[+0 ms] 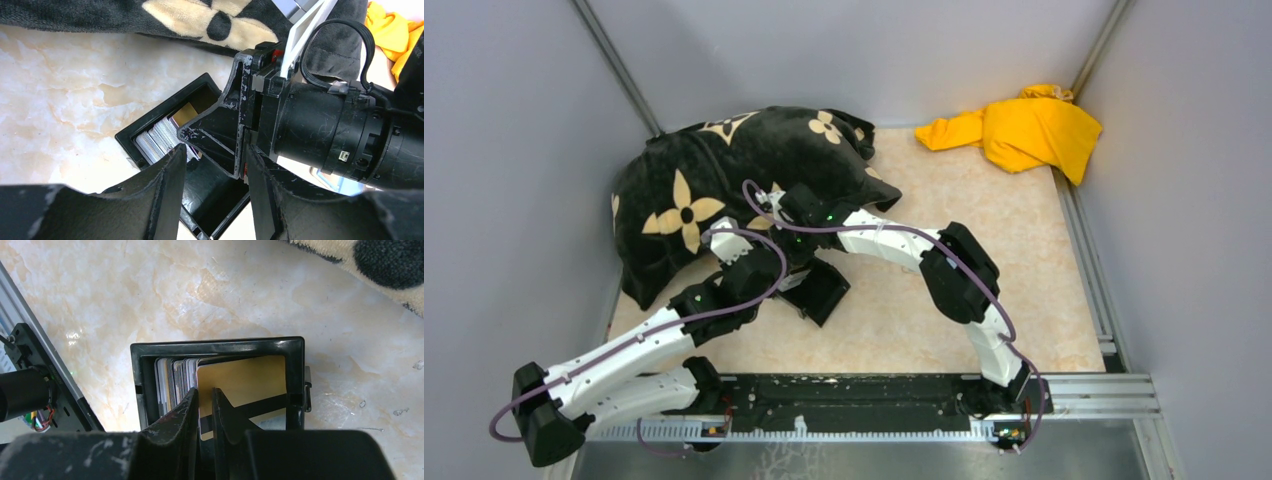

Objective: Put the credit cards into the card holder
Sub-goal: Pick up the credit card from the storage box.

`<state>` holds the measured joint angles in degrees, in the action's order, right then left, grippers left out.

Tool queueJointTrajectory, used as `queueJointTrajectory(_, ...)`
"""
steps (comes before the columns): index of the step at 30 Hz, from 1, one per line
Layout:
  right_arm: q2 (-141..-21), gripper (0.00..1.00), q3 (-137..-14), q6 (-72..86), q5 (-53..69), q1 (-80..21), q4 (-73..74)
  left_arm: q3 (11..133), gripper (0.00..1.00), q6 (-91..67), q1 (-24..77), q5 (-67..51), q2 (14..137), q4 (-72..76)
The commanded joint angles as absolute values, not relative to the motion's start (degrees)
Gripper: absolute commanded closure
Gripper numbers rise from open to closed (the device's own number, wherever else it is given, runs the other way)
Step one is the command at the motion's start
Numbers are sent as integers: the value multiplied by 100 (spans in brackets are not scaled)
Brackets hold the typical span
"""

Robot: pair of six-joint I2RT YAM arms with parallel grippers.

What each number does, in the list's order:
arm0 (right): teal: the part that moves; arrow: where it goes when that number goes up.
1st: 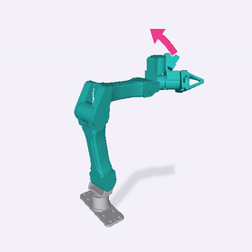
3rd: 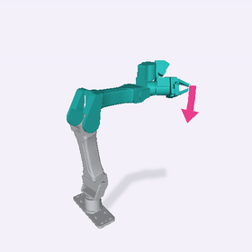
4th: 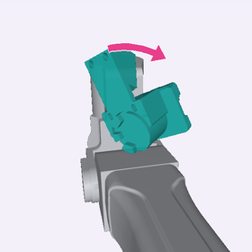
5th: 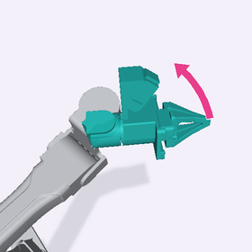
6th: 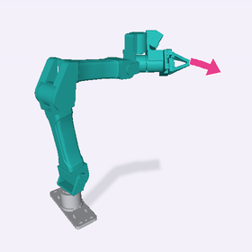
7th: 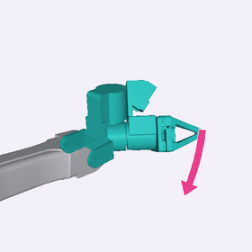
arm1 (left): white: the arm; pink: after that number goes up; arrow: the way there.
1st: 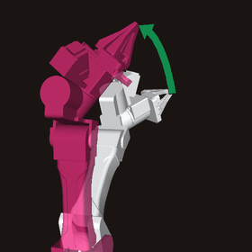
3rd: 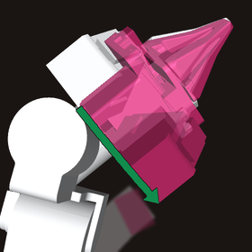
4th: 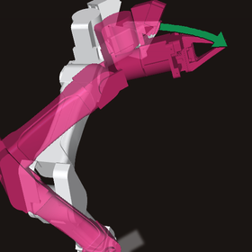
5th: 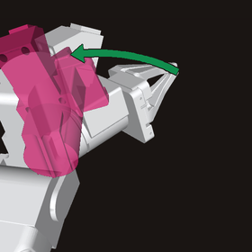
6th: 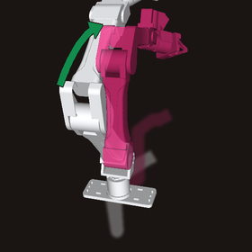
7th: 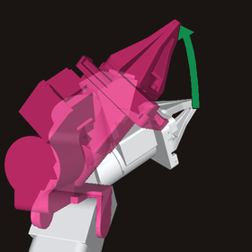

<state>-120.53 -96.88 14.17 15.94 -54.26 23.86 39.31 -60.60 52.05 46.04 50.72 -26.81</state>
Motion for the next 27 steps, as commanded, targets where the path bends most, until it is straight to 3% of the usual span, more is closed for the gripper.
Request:
queueJointTrajectory(1,-11573,86,-9834,1503,1749,-5511,2327,4091,46,-6133,5231,4608,5080,-2549)
queueJointTrajectory(11,-11443,89,-9753,1513,1617,-5516,2328,4103,46,-6123,5237,4572,5111,-2522)
queueJointTrajectory(20,-11232,100,-9568,1368,842,-5554,2364,4095,46,-6117,5232,4623,5116,-2483)
queueJointTrajectory(27,-10966,100,-9224,1221,274,-5579,2155,4096,45,-6100,5230,4736,5201,-2421)
